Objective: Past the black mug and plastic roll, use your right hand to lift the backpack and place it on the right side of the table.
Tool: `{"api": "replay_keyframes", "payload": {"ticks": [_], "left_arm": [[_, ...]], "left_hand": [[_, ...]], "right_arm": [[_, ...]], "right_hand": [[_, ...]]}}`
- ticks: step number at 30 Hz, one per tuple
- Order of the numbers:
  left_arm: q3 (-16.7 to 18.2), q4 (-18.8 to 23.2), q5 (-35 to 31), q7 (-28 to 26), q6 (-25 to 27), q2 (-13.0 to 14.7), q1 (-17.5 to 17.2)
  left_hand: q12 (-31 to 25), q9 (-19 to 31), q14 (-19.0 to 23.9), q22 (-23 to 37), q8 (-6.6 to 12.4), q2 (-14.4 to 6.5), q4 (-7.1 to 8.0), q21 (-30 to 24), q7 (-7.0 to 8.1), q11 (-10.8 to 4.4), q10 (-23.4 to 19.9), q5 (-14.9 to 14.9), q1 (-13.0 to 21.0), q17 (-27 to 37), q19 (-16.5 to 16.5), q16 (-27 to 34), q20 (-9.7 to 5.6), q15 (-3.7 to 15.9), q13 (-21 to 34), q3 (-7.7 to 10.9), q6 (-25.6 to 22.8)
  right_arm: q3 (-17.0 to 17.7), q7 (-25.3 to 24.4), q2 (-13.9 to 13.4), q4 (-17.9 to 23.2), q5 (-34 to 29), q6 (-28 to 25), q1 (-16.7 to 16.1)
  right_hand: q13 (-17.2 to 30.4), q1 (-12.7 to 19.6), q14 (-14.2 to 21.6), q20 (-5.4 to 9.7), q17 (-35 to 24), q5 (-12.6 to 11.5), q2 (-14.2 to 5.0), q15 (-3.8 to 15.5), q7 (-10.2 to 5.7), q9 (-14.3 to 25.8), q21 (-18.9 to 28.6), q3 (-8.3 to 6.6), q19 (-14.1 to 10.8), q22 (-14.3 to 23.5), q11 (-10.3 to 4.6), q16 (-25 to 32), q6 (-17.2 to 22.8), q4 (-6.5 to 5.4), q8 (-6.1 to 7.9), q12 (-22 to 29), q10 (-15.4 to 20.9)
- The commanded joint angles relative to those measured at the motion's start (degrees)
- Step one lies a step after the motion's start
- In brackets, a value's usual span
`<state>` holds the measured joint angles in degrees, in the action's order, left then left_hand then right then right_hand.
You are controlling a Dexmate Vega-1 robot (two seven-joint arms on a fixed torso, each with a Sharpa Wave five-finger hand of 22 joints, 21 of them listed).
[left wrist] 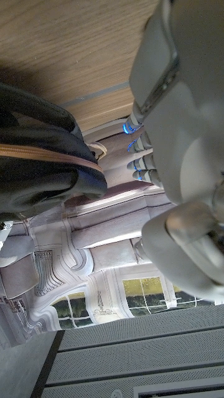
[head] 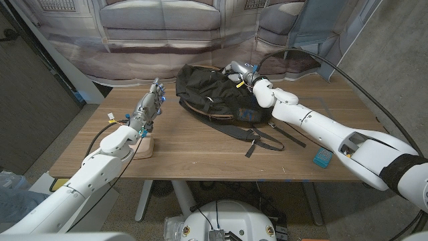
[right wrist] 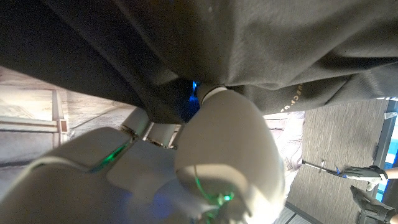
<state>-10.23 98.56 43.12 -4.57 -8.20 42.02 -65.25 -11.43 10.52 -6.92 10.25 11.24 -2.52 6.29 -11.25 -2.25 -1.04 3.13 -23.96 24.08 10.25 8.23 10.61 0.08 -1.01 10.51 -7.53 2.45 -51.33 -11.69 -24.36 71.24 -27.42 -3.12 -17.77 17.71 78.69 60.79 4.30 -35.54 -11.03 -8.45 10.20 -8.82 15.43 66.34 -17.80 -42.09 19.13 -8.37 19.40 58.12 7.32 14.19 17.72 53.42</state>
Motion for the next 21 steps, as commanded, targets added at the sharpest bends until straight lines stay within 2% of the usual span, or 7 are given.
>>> {"api": "replay_keyframes", "payload": {"ticks": [1, 4, 6, 8, 10, 14, 21], "left_arm": [[0.15, -0.70, 0.34, 0.57, -0.38, -0.08, 0.07], [0.07, -0.66, 0.26, 0.56, -0.33, -0.05, 0.16], [0.01, -0.84, 0.40, 0.89, -0.30, -0.04, 0.32], [-0.01, -0.81, 0.29, 0.83, -0.36, -0.02, 0.33], [0.01, -0.72, 0.26, 0.74, -0.34, 0.00, 0.33], [-0.01, -0.54, 0.23, 0.72, -0.22, 0.11, 0.38], [-0.16, -0.49, 0.09, 0.88, -0.21, 0.16, 0.64]], "left_hand": [[-0.04, 0.20, -0.42, 0.18, 0.06, -0.65, -0.05, -0.21, -0.11, 0.21, 0.33, -0.38, 0.09, 0.23, 0.54, 0.12, -0.05, -0.11, 0.13, -0.57, 0.07], [-0.06, 0.20, -0.48, 0.18, 0.05, -0.67, -0.05, -0.21, -0.10, 0.23, 0.28, -0.38, 0.11, 0.23, 0.55, 0.10, 0.05, -0.13, 0.13, -0.62, 0.11], [-0.02, 0.20, -0.47, 0.18, 0.05, -0.68, -0.06, -0.20, -0.10, 0.20, 0.37, -0.38, 0.12, 0.24, 0.59, 0.10, 0.11, -0.15, 0.13, -0.64, 0.10], [-0.02, 0.20, -0.50, 0.18, 0.05, -0.69, -0.06, -0.19, -0.03, 0.24, 0.39, -0.38, 0.13, 0.24, 0.62, 0.09, 0.17, -0.14, 0.13, -0.67, 0.10], [0.00, 0.20, -0.53, 0.18, 0.04, -0.71, -0.06, -0.18, -0.01, 0.06, 0.43, -0.39, 0.14, 0.24, 0.67, 0.08, 0.23, -0.15, 0.13, -0.70, 0.12], [-0.02, 0.20, -0.54, 0.18, 0.03, -0.74, -0.06, -0.19, 0.02, 0.15, 0.40, -0.39, 0.16, 0.24, 0.66, 0.08, 0.30, -0.15, 0.13, -0.76, 0.15], [-0.02, 0.20, -0.55, 0.18, 0.02, -0.79, -0.05, -0.18, 0.01, 0.27, 0.40, -0.39, 0.19, 0.24, 0.70, 0.09, 0.37, -0.18, 0.13, -0.86, 0.16]], "right_arm": [[-0.95, 0.10, 0.88, -1.50, 0.38, 0.20, 0.74], [-1.05, 0.44, 0.79, -1.27, 0.41, -0.02, 0.86], [-1.06, 0.51, 0.64, -1.00, 0.42, -0.06, 0.82], [-1.12, 0.42, 0.23, -0.15, 0.00, -0.50, 0.59], [-0.97, 0.93, -0.27, 1.02, -0.03, -1.07, 0.31], [-0.81, 2.10, -1.30, 3.36, -0.58, -2.67, -0.14], [-0.40, 3.90, -2.25, 5.17, -0.53, -3.59, -0.45]], "right_hand": [[0.22, -0.75, -0.06, 8.87, -0.12, -0.32, -0.03, 2.52, -0.03, 0.10, 0.45, -0.55, 0.28, -0.13, -0.14, -0.31, -0.13, 0.04, -0.19, -0.35, 0.01], [0.32, -1.57, -0.61, 8.79, 0.01, -0.27, 0.34, 2.44, 0.03, 0.10, 0.64, -0.41, 0.57, -0.37, 0.53, -0.69, -0.76, -0.15, -0.45, -0.76, -0.70], [0.34, -3.08, -0.98, 8.75, 0.07, -0.13, 0.63, 2.39, 0.14, 0.21, 0.74, -0.02, 1.12, -0.69, 0.82, -0.92, -2.04, -0.76, -0.87, -1.12, -1.14], [0.27, -6.14, -2.13, 8.56, 0.31, 0.23, 1.55, 2.11, -0.18, 0.06, 0.62, 1.00, 1.95, -1.34, 1.02, -1.57, -3.46, -2.02, -1.42, -1.80, -2.04], [0.44, -9.03, -3.33, 8.55, 0.66, 0.47, 2.31, 2.08, -0.61, -0.02, 0.25, 1.88, 2.47, -2.18, 0.45, -2.30, -4.26, -3.26, -1.63, -2.29, -2.98], [0.74, -15.41, -7.23, 7.91, 1.95, 0.86, 4.50, 2.33, -1.60, -0.13, -1.76, 3.42, 3.52, -5.63, -0.56, -4.87, -8.84, -5.59, -2.76, -3.60, -5.90], [0.96, -21.23, -12.68, 6.80, 4.35, 0.66, 6.83, 1.88, -2.21, 0.17, -5.99, 4.18, 4.61, -9.38, -0.33, -8.26, -14.48, -7.34, -3.23, -4.48, -10.60]]}}
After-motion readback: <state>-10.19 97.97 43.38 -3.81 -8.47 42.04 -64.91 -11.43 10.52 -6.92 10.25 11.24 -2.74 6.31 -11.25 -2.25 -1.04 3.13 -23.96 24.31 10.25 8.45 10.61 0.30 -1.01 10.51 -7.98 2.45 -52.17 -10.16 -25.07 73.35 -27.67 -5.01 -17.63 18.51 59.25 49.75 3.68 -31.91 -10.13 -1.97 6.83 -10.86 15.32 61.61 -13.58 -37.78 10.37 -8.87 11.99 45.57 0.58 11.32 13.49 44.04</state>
